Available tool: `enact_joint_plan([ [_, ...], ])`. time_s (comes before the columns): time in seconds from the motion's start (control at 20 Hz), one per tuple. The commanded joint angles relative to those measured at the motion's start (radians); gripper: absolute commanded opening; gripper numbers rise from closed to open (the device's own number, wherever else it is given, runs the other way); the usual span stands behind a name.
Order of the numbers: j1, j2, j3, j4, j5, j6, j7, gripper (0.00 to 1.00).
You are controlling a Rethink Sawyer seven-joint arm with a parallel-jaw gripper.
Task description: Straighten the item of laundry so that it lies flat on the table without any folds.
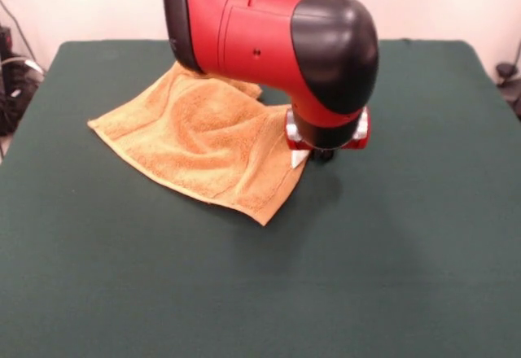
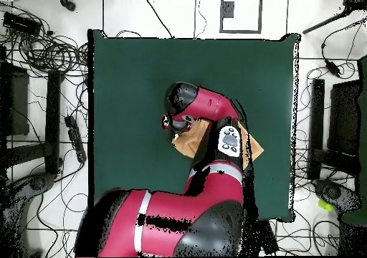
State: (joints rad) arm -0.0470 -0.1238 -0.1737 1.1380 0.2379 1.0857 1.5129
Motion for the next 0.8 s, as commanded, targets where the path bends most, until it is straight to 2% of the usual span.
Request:
enact_joint_plan([
  [0.05,0.028,0.122,0.141,-0.165,0.066,0.022,0.231,0.0],
  [0.15,0.029,0.126,0.146,-0.176,0.074,0.015,0.242,0.0],
  [0.3,0.024,0.104,0.166,-0.12,0.108,-0.081,0.261,0.0],
  [0.55,0.023,0.134,0.171,-0.211,0.069,-0.024,0.186,0.0],
  [0.8,0.01,0.118,0.187,-0.166,0.115,-0.081,0.235,0.0],
])
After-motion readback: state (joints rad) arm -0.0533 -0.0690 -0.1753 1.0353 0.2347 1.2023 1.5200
